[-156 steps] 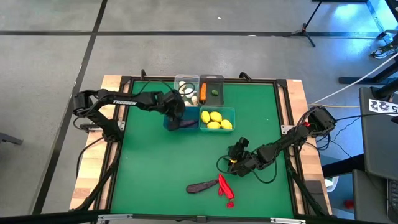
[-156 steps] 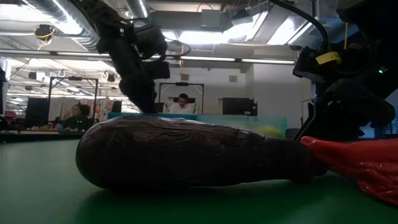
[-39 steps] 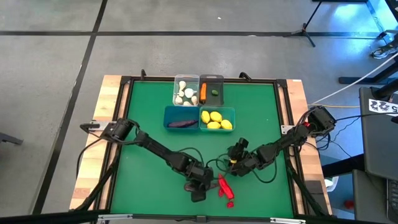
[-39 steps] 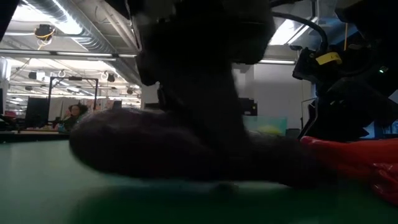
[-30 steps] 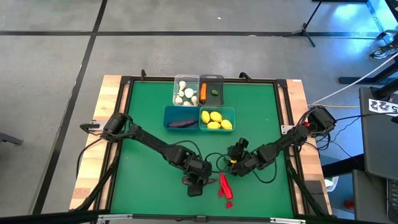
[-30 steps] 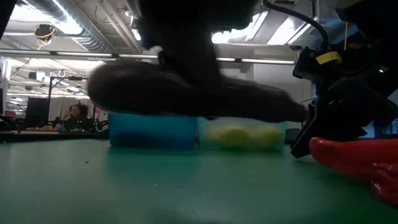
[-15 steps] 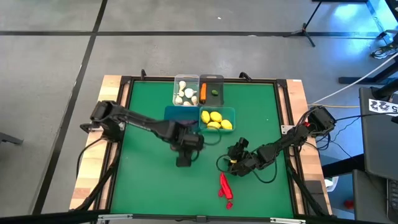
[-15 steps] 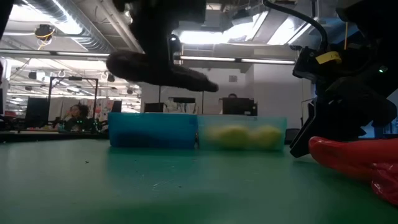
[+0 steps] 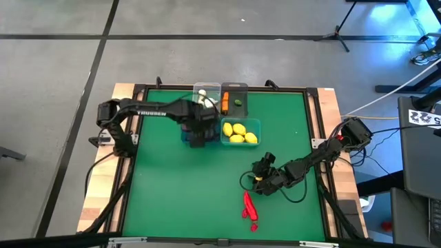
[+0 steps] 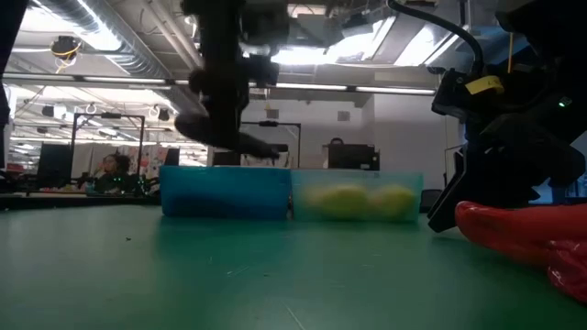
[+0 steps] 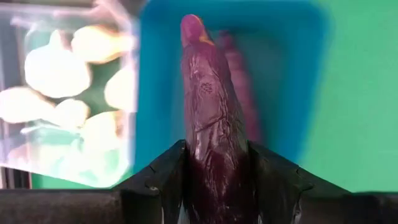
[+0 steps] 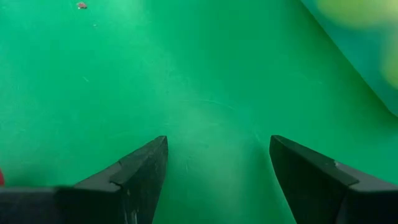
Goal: Sort produce into baskets
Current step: Put the violet eggplant into the blue bin
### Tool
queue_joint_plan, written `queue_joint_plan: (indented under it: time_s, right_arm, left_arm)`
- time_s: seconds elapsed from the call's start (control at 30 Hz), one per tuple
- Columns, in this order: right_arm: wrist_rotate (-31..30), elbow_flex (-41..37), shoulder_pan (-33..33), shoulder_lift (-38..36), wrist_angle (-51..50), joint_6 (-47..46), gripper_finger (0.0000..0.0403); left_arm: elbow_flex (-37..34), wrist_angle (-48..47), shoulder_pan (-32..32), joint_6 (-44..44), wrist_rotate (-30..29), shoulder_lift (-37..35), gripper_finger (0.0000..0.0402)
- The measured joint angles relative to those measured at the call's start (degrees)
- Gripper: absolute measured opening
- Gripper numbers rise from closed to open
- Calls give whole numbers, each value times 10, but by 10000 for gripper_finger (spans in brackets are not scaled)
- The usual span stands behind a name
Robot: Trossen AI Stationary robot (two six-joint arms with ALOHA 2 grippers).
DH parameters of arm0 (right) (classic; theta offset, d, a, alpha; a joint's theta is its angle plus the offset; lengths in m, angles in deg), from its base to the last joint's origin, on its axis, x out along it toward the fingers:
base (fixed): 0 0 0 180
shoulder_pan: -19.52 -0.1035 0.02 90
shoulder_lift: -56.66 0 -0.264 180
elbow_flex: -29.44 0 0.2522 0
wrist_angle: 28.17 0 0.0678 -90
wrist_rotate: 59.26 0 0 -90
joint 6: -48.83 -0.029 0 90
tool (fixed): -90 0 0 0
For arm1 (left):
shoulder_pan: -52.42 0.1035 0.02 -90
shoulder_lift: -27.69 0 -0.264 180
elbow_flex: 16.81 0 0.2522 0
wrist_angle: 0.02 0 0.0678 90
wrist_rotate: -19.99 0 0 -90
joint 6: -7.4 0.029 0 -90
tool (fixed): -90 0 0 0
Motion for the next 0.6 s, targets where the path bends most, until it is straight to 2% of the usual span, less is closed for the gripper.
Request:
queue_joint_plan:
  time_s: [0.27,0.37,0.6]
  right_arm:
    - [0,-1,0,0,-6,0,280]
    - [0,-1,0,0,-9,0,280]
    - [-23,-1,0,0,-10,0,280]
  left_arm:
    - [-93,136,77,60,33,-6,155]
    - [-119,172,82,62,67,-6,155]
    - [-149,227,77,70,77,-6,155]
